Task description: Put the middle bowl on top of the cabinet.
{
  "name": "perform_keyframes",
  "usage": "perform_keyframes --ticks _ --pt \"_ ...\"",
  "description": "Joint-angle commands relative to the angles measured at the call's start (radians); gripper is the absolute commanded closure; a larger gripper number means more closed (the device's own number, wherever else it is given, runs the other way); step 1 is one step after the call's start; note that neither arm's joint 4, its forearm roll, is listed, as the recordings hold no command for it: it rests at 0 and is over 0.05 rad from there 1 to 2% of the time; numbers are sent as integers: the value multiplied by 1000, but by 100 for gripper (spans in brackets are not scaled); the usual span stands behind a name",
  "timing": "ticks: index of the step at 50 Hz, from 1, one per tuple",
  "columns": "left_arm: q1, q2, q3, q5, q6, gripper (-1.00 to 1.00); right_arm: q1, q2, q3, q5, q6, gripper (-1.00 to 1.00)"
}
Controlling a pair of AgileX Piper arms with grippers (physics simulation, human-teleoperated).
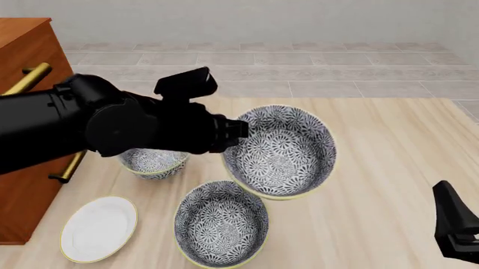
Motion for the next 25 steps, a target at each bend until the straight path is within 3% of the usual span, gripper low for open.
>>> perform_keyframes --ticks 1,25 --pt "14 -23 -5 7 6 100 2 0 -1 2 -3 -100" --pt "61 -65 -20 61 19 100 5 0 0 7 -6 -100"
